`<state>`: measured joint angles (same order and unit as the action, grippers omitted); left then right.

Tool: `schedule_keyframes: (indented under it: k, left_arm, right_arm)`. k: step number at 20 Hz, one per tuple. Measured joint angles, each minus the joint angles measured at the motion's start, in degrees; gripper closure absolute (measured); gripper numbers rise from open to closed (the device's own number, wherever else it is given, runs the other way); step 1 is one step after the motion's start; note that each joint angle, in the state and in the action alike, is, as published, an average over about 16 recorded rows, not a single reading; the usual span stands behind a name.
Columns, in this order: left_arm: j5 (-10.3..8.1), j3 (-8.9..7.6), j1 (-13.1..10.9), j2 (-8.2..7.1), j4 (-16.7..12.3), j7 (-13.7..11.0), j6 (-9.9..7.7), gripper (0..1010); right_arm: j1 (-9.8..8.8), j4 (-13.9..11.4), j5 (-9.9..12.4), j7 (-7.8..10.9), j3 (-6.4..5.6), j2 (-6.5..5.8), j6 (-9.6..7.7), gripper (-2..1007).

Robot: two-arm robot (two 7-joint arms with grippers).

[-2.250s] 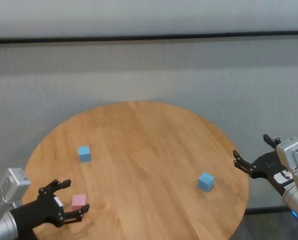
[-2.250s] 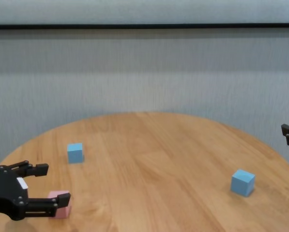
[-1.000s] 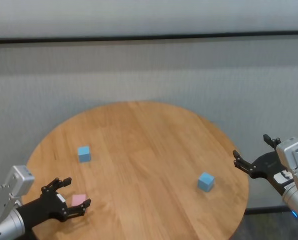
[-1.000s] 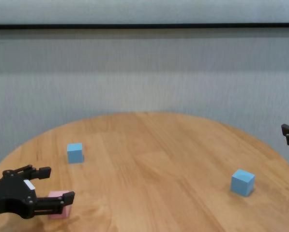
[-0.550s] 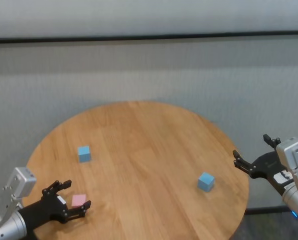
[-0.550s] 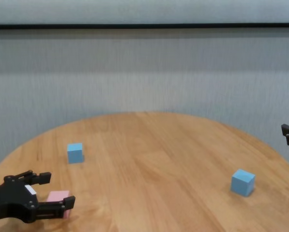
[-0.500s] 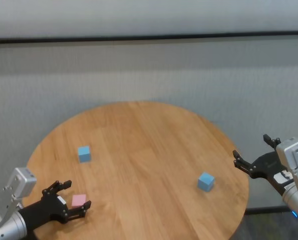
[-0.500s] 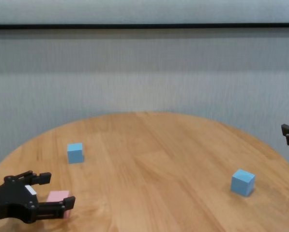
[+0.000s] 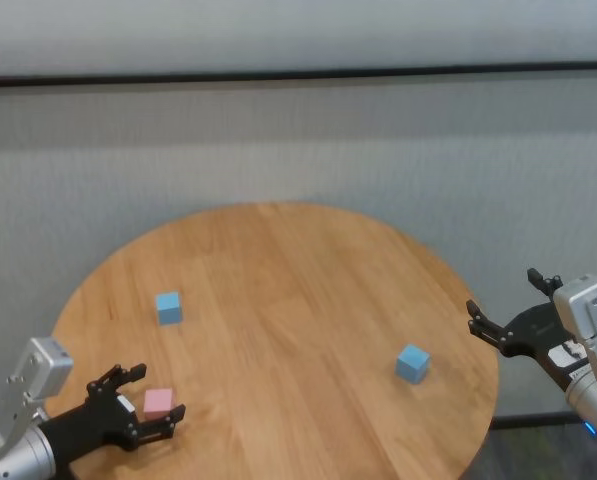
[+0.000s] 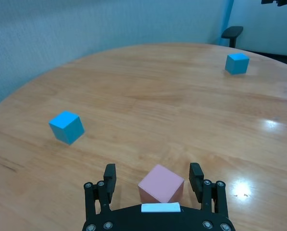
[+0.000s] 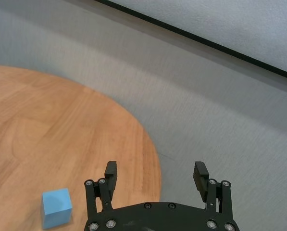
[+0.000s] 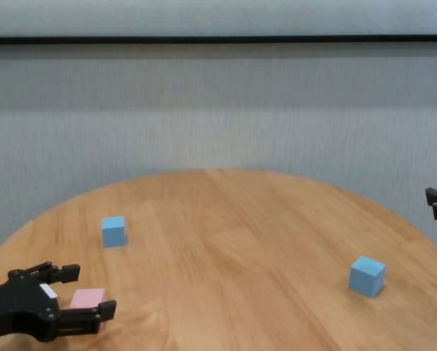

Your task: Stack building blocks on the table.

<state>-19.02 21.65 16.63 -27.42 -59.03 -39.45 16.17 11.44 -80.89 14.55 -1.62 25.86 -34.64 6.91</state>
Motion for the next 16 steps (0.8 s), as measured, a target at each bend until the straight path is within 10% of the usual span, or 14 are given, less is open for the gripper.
schedule_keyframes:
  k: [16]
  left_arm:
    - [-0.49,-0.18,-2.2,-1.20,-2.8,0.0,-1.04,9]
  right_arm:
    - [0.00,0.0,0.0,0.00,0.00,0.00,0.00,4]
